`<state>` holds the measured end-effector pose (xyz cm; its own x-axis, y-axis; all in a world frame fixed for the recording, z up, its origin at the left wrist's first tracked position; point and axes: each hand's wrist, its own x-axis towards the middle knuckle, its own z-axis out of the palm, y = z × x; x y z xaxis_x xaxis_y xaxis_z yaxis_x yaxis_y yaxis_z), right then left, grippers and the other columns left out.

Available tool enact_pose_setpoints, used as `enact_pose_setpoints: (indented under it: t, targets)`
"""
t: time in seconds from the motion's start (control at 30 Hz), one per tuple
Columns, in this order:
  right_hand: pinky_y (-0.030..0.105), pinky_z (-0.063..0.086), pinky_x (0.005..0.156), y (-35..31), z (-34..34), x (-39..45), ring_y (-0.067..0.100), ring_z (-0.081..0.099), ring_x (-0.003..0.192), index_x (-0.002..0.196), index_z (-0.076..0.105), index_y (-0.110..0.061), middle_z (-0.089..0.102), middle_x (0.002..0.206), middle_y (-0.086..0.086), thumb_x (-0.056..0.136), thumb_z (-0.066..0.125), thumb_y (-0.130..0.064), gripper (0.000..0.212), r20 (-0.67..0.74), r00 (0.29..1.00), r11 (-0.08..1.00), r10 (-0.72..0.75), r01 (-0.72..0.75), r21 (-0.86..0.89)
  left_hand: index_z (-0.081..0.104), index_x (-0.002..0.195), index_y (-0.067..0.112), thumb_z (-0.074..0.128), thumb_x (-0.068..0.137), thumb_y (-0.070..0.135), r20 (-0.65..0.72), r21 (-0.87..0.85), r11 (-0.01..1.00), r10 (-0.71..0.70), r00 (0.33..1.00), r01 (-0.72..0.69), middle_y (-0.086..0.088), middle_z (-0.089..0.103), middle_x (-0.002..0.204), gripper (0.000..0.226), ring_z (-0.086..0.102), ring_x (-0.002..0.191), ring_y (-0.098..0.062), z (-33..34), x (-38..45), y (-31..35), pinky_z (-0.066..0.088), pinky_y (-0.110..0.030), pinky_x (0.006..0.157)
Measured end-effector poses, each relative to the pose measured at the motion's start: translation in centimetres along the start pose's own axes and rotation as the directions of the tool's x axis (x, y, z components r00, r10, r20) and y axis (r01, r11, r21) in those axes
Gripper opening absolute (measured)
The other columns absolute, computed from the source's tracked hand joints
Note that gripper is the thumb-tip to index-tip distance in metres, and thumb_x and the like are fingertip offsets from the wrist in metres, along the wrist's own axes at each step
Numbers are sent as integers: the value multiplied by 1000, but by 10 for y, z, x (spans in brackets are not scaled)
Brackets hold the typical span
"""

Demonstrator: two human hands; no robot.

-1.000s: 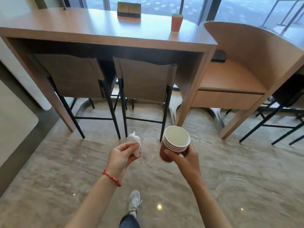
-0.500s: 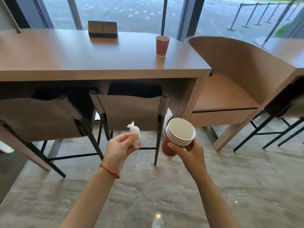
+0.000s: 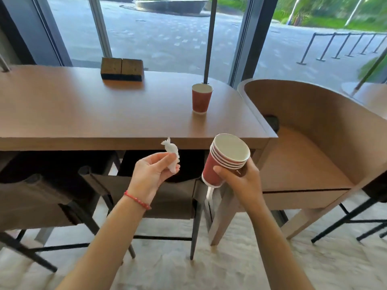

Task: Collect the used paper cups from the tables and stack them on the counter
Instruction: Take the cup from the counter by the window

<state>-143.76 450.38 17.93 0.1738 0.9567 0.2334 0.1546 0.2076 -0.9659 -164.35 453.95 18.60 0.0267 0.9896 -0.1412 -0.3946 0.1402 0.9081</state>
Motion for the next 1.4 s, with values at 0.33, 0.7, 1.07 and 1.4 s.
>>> enact_pose_setpoints:
  t: [0.33, 0.7, 1.07, 1.4]
  targets:
    - [3, 46, 67, -20, 2, 139, -17, 60, 84, 117, 53, -19, 62, 99, -15, 70, 78, -16, 53, -18, 997, 997, -74, 75, 28, 68, 82, 4, 72, 62, 20, -17, -18, 998, 67, 998, -67, -2, 69, 65, 25, 66, 62, -13, 31, 101, 45, 55, -22, 60]
    - [9, 50, 70, -51, 33, 239, -10, 62, 88, 100, 53, -40, 63, 96, -20, 71, 80, -22, 44, -99, 975, 979, -201, 197, -53, 68, 87, 2, 68, 77, 11, 64, -6, 996, 87, 994, -87, -5, 70, 70, 14, 67, 64, -13, 38, 186, 74, 55, -21, 60]
    - [17, 49, 74, -37, 53, 297, 10, 61, 96, 122, 53, -16, 63, 102, -7, 70, 80, -30, 60, -117, 979, 979, -166, 149, -142, 69, 75, 6, 67, 77, 7, 59, -30, 998, 63, 996, -61, -3, 70, 61, 4, 66, 58, -13, 30, 226, 75, 55, -21, 55]
    - [15, 45, 70, 8, 60, 298, -1, 58, 87, 99, 53, -35, 60, 91, -24, 60, 83, -37, 49, -90, 996, 980, -18, 0, -200, 70, 66, 6, 68, 73, 6, 78, -72, 996, 58, 995, -53, -4, 68, 59, 8, 64, 53, -12, 25, 236, 74, 54, -20, 54]
